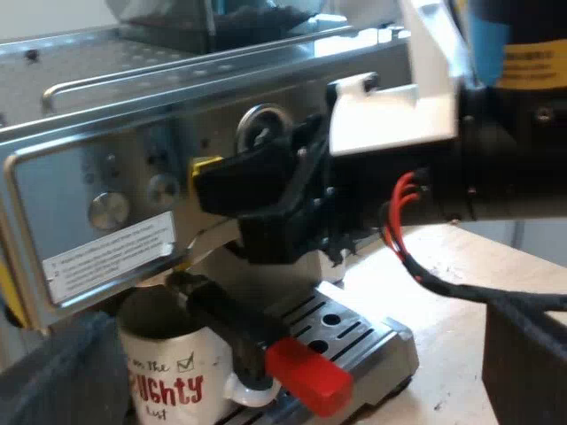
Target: Place mug into machine
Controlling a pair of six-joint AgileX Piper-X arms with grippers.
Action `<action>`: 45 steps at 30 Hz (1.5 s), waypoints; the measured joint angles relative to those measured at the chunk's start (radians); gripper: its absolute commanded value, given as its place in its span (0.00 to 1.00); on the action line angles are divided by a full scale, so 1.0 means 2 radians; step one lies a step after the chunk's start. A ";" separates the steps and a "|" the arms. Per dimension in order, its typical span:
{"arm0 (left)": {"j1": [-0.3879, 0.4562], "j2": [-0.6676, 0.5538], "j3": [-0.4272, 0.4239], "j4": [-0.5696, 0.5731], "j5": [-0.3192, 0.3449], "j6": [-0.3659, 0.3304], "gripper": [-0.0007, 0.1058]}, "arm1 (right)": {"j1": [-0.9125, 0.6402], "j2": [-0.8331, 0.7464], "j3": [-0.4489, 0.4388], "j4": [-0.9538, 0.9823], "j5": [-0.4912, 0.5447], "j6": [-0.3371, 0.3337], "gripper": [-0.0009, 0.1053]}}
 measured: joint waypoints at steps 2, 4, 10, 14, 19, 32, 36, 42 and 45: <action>0.000 0.000 0.000 0.000 0.001 0.000 0.77 | -0.002 0.000 -0.001 0.002 0.000 -0.001 0.01; 0.000 0.000 0.000 0.000 0.001 0.000 0.77 | -0.003 0.000 -0.001 0.002 -0.002 -0.001 0.01; 0.000 0.000 0.000 0.000 0.001 0.000 0.77 | -0.004 0.000 -0.001 0.003 -0.003 -0.001 0.01; 0.000 0.000 0.000 0.000 0.001 0.000 0.77 | 0.001 -0.009 -0.001 0.021 -0.019 -0.001 0.22; 0.000 0.000 0.000 0.000 0.001 0.000 0.77 | 0.026 -0.037 -0.001 0.079 -0.012 0.013 0.84; 0.000 0.002 -0.026 0.000 0.001 -0.046 0.77 | 0.102 -0.179 -0.001 0.237 -0.050 0.021 0.97; 0.000 0.028 -0.062 0.000 -0.009 -0.081 0.77 | 0.095 -0.235 -0.004 0.285 -0.052 0.021 0.97; 0.000 0.106 -0.122 0.000 -0.044 -0.089 0.77 | 0.026 -0.312 -0.024 0.376 -0.080 0.017 0.97; 0.000 0.148 -0.149 -0.002 -0.079 -0.089 0.77 | -0.051 -0.339 -0.033 0.422 -0.121 0.016 0.97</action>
